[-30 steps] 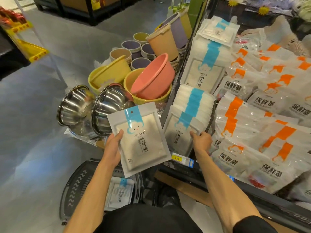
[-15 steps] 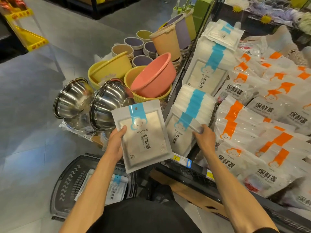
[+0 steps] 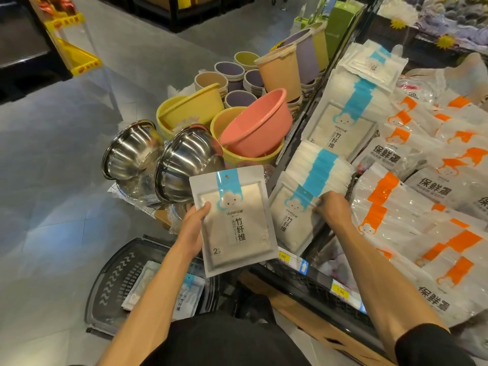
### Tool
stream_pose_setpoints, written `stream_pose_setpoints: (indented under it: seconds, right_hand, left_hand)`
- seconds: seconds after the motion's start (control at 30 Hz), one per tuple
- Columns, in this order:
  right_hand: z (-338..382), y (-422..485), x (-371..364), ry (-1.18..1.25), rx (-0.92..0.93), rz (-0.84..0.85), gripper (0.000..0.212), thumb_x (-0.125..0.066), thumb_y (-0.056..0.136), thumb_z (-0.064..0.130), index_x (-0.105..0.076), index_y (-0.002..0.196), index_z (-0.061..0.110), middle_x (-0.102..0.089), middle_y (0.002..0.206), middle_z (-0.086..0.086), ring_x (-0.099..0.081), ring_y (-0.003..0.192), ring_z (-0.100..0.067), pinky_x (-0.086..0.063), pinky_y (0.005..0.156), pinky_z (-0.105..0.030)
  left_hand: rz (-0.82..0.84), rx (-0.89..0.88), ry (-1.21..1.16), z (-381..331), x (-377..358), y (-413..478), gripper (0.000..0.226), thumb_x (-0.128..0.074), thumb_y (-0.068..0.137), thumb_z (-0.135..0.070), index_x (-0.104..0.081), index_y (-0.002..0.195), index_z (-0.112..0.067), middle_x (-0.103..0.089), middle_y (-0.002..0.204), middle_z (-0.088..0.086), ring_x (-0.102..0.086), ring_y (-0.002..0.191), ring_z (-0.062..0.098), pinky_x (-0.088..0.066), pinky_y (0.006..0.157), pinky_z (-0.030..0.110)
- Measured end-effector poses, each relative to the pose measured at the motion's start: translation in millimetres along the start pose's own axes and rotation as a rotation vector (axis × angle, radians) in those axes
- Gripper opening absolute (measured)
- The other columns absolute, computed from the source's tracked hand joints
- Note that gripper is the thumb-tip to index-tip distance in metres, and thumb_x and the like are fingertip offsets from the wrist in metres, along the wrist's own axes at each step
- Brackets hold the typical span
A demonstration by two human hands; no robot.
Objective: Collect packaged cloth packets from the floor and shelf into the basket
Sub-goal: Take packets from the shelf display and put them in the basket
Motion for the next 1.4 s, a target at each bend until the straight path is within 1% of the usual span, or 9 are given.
stream_pose_setpoints:
  seconds: [0.2, 0.4, 0.47, 0.6, 0.8, 0.97, 1.13, 1.23, 1.4]
  right_hand:
    - [3.1, -3.3, 4.1, -0.016, 0.004, 0.044, 0.02, -0.082, 0.081, 0.027, -0.067, 0.077, 0.013, -0.067, 0.077, -0.005, -0.064, 0.07, -0.023, -0.057, 0.068, -0.037]
    - [0.3, -11.8, 9.6, -0.011, 0.076, 0.014, 0.023, -0.079, 0.083, 0.021, -0.061, 0.071, 0.012, -0.062, 0.067, 0.0, -0.057, 0.06, -0.016, -0.046, 0.055, -0.029]
    - [2.0, -12.5, 14.2, 0.016, 0.1, 0.021, 0.019, -0.078, 0.084, 0.022, -0.068, 0.088, 0.007, -0.068, 0.081, -0.005, -0.06, 0.069, -0.02, -0.049, 0.062, -0.032]
    - [9.7, -19.5, 28.1, 0.024, 0.101, 0.051, 0.046, -0.073, 0.089, 0.031, -0.061, 0.127, 0.008, -0.069, 0.116, -0.011, -0.066, 0.099, -0.027, -0.055, 0.083, -0.038]
    - [40.6, -43.1, 64.1, -0.193, 0.276, 0.254, 0.062, -0.068, 0.09, 0.043, -0.048, 0.143, 0.017, -0.052, 0.139, -0.013, -0.053, 0.123, -0.031, -0.045, 0.1, -0.04]
    - [75.5, -72.4, 98.9, -0.192, 0.394, 0.168, 0.07, -0.07, 0.088, 0.043, -0.041, 0.148, 0.023, -0.045, 0.146, -0.009, -0.047, 0.129, -0.029, -0.045, 0.101, -0.043]
    - [84.6, -94.9, 122.5, -0.15, 0.444, 0.19, 0.063, -0.078, 0.082, 0.038, -0.054, 0.137, 0.019, -0.058, 0.132, -0.004, -0.056, 0.117, -0.024, -0.049, 0.09, -0.037]
    - [79.4, -101.1, 129.8, -0.211, 0.447, 0.243, 0.035, -0.079, 0.081, 0.037, -0.071, 0.1, 0.008, -0.071, 0.091, -0.012, -0.059, 0.076, -0.022, -0.039, 0.059, -0.032]
    - [64.9, -101.9, 139.0, -0.145, 0.378, 0.238, 0.047, -0.081, 0.075, 0.043, -0.073, 0.096, 0.002, -0.068, 0.081, -0.019, -0.046, 0.059, -0.019, -0.031, 0.054, -0.031]
  left_hand:
    - [0.055, -0.008, 0.045, 4.3, -2.2, -2.8, 0.03, -0.049, 0.105, -0.021, -0.061, 0.131, -0.013, -0.07, 0.123, 0.014, -0.068, 0.111, 0.031, -0.056, 0.092, 0.05]
    - [0.054, -0.01, 0.046, 12.2, -1.2, -6.9, 0.029, -0.049, 0.105, -0.02, -0.061, 0.129, -0.01, -0.073, 0.116, 0.014, -0.072, 0.098, 0.025, -0.061, 0.073, 0.036]
    - [0.057, -0.007, 0.046, 12.9, -2.5, -9.1, 0.028, -0.049, 0.104, -0.02, -0.06, 0.128, -0.009, -0.073, 0.115, 0.014, -0.072, 0.101, 0.028, -0.061, 0.071, 0.036]
    - [0.087, -0.026, 0.073, 9.2, -7.1, -13.3, 0.027, -0.05, 0.105, -0.02, -0.061, 0.127, -0.009, -0.073, 0.115, 0.013, -0.073, 0.098, 0.025, -0.061, 0.07, 0.033]
    - [0.201, -0.101, 0.218, 2.4, -32.5, -21.4, 0.021, -0.052, 0.104, -0.02, -0.064, 0.12, -0.015, -0.076, 0.11, 0.007, -0.073, 0.099, 0.024, -0.061, 0.074, 0.032]
    - [0.312, -0.197, 0.366, 0.2, -66.1, -33.6, 0.015, -0.054, 0.102, -0.017, -0.065, 0.113, -0.02, -0.077, 0.098, 0.0, -0.074, 0.088, 0.017, -0.058, 0.067, 0.027]
    - [0.528, -0.288, 0.517, -2.6, -95.4, -45.6, 0.019, -0.059, 0.101, -0.028, -0.065, 0.111, -0.014, -0.073, 0.101, 0.005, -0.07, 0.087, 0.017, -0.056, 0.066, 0.025]
    - [0.648, -0.385, 0.571, -6.2, -109.8, -54.3, 0.013, -0.058, 0.099, -0.031, -0.067, 0.102, -0.022, -0.069, 0.099, 0.004, -0.068, 0.082, 0.01, -0.056, 0.066, 0.026]
    - [0.688, -0.376, 0.507, -7.3, -124.5, -52.8, 0.012, -0.06, 0.097, -0.034, -0.07, 0.1, -0.029, -0.072, 0.095, -0.005, -0.069, 0.081, 0.011, -0.057, 0.065, 0.028]
Point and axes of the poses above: each hand's wrist, its own y-axis towards the middle knuckle, its own x-axis out of the back of the hand, z = x × y, the point moved 3 cm from there along y, towards the middle knuckle
